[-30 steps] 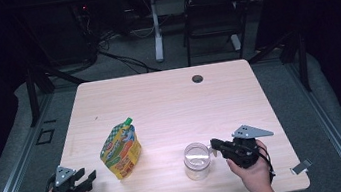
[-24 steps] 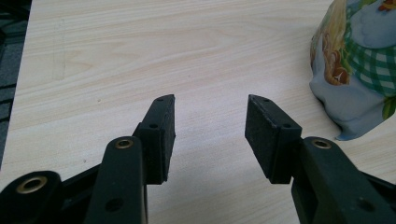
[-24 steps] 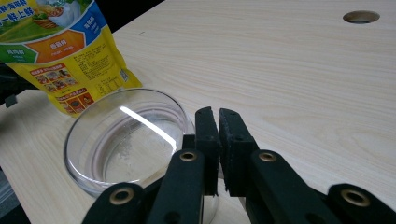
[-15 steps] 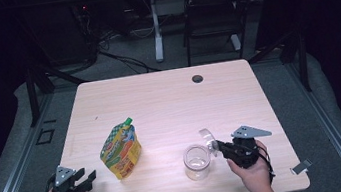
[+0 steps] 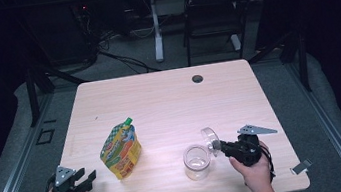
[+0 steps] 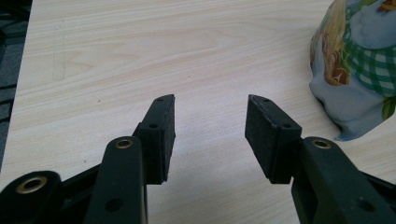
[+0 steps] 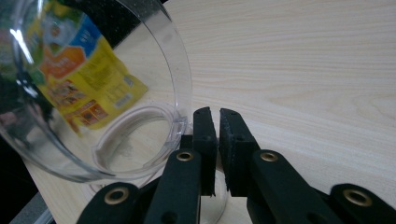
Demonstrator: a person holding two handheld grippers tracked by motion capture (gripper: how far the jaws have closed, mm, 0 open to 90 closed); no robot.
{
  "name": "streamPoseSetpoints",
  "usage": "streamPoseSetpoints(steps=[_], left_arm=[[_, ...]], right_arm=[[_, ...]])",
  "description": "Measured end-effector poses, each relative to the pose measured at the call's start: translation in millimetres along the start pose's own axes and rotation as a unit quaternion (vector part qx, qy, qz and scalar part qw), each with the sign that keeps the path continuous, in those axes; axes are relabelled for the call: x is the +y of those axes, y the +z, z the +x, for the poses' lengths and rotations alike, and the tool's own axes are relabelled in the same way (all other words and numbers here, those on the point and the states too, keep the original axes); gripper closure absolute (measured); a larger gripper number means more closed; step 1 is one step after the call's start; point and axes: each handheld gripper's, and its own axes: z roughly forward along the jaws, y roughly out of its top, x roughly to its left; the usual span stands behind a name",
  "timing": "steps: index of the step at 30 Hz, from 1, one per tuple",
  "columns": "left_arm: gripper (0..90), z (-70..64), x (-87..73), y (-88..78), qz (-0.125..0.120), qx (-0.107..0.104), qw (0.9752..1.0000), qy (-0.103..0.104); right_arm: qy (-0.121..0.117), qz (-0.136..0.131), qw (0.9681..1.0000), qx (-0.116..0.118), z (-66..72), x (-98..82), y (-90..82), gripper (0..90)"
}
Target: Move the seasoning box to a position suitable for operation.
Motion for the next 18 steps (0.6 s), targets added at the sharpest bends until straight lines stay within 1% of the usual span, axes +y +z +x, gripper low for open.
streamPoseSetpoints(steps=[1,3,5,7,11,14,15,16,18], left_arm=[[53.3,0.2,-0.1,0.1,-0.001,0.0,1.0,0.0],[53.2,0.3,-0.1,0.0,-0.002,0.0,1.0,-0.001],[53.2,0.6,-0.1,0.0,-0.003,-0.001,1.0,-0.001],[53.2,0.6,-0.1,0.1,-0.003,-0.001,1.0,-0.001],[53.2,0.3,0.1,0.4,-0.004,-0.001,1.0,-0.002],[53.2,0.2,0.6,1.1,-0.005,-0.001,1.0,-0.001],[53.2,0.3,1.2,0.5,0.001,-0.002,1.0,0.001],[53.2,-0.1,1.1,1.5,-0.004,-0.001,1.0,0.0],[53.2,-0.6,2.1,2.5,-0.004,-0.002,1.0,0.001]], right_arm=[[0.004,-0.001,1.0,0.004,-1.0,-0.2,-0.1,84.7],[0.004,-0.001,1.0,0.003,-1.1,-0.3,-0.1,84.5],[0.003,-0.002,1.0,-0.001,-1.1,-0.6,-0.7,84.5],[0.001,0.002,1.0,-0.009,-2.7,-1.1,-1.4,84.2],[0.007,0.002,0.9999,-0.011,-5.0,-2.1,-1.5,83.7],[0.0,0.005,0.9998,-0.017,-5.8,-3.1,-2.0,82.2],[0.0,0.005,0.9998,-0.017,-5.8,-3.1,-2.0,82.2],[-0.004,0.006,0.9998,-0.021,-6.1,-4.1,-2.4,81.4],[-0.007,0.007,0.9997,-0.024,-6.4,-5.0,-3.1,80.4]])
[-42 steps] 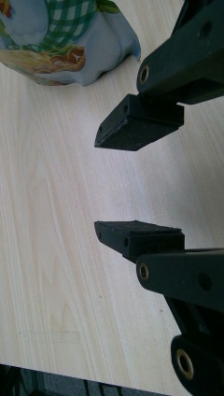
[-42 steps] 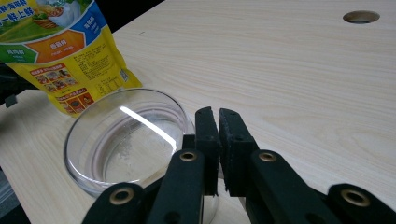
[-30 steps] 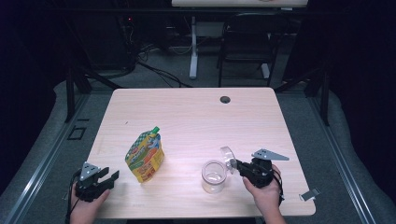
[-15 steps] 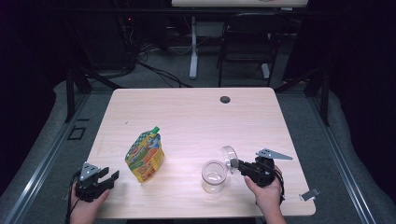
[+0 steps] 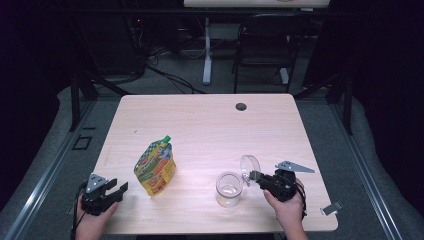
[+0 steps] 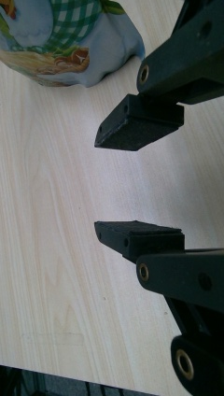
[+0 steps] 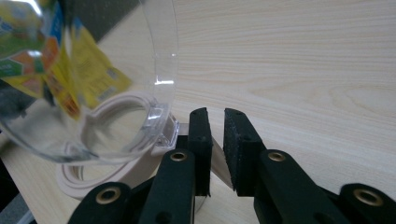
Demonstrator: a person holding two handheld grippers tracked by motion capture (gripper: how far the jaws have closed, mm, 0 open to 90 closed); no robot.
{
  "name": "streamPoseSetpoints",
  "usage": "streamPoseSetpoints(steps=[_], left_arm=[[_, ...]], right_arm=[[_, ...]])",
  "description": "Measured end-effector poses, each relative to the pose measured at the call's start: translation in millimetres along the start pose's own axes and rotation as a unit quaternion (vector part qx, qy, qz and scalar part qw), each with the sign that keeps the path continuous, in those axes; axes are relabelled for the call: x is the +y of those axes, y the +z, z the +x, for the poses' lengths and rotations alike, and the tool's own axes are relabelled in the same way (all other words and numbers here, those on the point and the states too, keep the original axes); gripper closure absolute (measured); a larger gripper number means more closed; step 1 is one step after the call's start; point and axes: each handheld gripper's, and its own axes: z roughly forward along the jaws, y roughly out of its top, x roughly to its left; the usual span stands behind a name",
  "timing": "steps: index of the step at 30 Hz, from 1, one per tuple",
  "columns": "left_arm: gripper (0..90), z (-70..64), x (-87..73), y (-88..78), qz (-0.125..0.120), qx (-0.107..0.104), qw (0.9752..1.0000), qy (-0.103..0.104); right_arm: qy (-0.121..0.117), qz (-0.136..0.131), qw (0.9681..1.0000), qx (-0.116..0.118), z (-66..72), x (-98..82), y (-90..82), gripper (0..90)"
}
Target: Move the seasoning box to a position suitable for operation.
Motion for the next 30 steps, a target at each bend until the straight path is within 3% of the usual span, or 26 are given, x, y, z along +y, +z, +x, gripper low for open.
streamPoseSetpoints(steps=[5,12,19,30], left_arm=[[53.2,-0.6,2.1,2.0,0.0,-0.003,1.0,0.0],[53.2,-4.1,9.0,8.9,0.0,-0.013,0.9999,0.006],[53.2,-7.1,13.1,14.2,-0.003,-0.02,0.9998,0.01],[53.1,-6.8,11.7,13.2,-0.002,-0.018,0.9998,0.009]], right_arm=[[-0.019,0.005,0.9997,-0.011,0.0,-2.3,-1.1,77.8],[-0.063,0.025,0.9974,-0.024,3.4,-9.3,-4.1,75.8],[-0.077,0.038,0.996,-0.026,6.3,-15.1,-4.4,73.1],[-0.116,0.058,0.9909,-0.036,12.0,-18.3,17.5,74.2]])
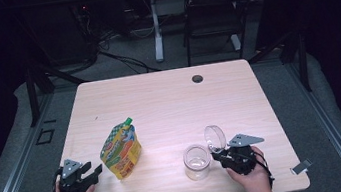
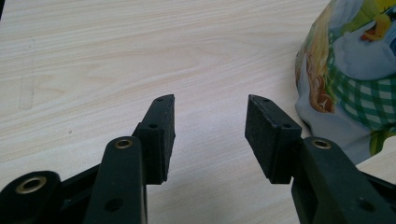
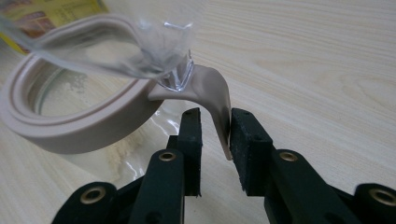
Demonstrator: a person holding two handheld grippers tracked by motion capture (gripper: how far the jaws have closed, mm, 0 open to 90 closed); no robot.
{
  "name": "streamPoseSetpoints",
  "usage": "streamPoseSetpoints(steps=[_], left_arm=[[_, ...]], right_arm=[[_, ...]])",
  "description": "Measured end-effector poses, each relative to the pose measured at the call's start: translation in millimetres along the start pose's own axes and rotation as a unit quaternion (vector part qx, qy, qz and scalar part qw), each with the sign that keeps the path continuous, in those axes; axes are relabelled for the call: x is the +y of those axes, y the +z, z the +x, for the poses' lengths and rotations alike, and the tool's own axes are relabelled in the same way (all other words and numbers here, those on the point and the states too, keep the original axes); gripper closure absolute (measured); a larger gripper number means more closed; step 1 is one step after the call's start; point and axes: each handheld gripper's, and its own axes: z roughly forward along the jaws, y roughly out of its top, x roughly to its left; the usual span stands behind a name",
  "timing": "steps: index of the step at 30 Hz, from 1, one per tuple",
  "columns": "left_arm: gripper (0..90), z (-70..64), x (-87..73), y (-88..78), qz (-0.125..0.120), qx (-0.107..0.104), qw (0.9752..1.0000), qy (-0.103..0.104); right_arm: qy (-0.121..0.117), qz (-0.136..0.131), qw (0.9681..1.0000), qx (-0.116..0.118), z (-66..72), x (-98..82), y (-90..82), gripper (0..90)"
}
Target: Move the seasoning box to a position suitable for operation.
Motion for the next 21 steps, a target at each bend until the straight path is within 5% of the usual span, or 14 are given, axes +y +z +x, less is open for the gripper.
streamPoseSetpoints(steps=[21], left_arm=[[53.1,4.5,-7.0,-8.7,0.0,0.011,0.9999,-0.007]], right_arm=[[0.04,-0.011,0.9992,-0.001,-11.2,4.9,10.9,79.4]])
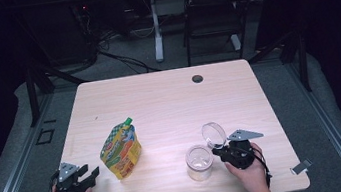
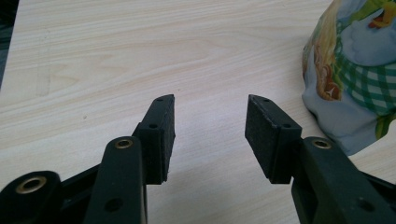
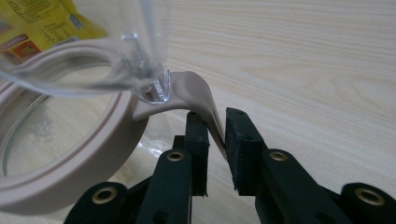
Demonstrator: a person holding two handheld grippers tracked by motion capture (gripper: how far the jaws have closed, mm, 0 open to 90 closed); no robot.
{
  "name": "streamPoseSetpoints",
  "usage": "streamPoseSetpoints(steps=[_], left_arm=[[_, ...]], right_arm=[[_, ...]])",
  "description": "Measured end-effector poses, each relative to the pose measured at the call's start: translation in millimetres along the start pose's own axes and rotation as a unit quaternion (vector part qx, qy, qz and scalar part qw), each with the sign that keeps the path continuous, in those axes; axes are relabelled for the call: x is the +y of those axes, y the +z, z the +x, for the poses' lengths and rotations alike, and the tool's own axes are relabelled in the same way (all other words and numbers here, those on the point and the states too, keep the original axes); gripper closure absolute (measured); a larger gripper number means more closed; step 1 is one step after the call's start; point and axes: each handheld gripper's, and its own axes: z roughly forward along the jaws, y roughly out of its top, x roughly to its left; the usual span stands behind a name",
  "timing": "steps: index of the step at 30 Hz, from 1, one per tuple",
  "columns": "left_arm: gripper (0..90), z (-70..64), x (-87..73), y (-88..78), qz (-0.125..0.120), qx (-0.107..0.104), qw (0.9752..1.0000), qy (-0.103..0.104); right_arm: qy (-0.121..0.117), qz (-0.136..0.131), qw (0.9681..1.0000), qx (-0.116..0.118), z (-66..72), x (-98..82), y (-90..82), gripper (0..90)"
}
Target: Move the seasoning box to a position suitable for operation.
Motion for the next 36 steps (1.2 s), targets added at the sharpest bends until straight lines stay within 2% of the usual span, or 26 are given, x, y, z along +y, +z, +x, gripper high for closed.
streamPoseSetpoints(steps=[12,15,18,19,20,23,28,36], left_arm=[[53.1,2.4,-4.7,-5.6,0.0,0.008,1.0,-0.005],[53.1,4.7,-6.1,-8.7,0.001,0.011,0.9999,-0.007],[53.1,4.7,-7.1,-8.7,-0.003,0.012,0.9999,-0.01],[53.2,4.9,-7.7,-9.4,0.0,0.013,0.9999,-0.008],[53.2,5.2,-8.0,-9.9,0.0,0.012,0.9999,-0.007],[53.1,5.3,-9.2,-10.6,-0.001,0.016,0.9998,-0.01],[53.1,7.5,-12.7,-14.8,0.002,0.021,0.9997,-0.012],[52.8,9.4,-17.5,-19.4,0.002,0.027,0.9995,-0.017]], right_arm=[[-0.005,0.0,1.0,0.003,-3.2,5.7,7.2,79.6],[-0.015,0.003,0.9999,0.0,-3.8,7.1,8.4,79.7],[-0.015,0.0,0.9999,0.0,-3.5,7.8,9.8,80.0],[-0.024,0.002,0.9997,-0.006,-4.9,8.7,10.7,80.5],[-0.021,0.0,0.9998,-0.007,-5.3,9.0,11.6,80.6],[-0.015,-0.003,0.9999,0.0,-7.3,9.7,12.9,80.4],[-0.029,-0.002,0.9996,0.003,-7.0,12.8,16.6,80.3],[-0.033,-0.006,0.9994,0.007,-6.1,16.1,23.0,79.3]])
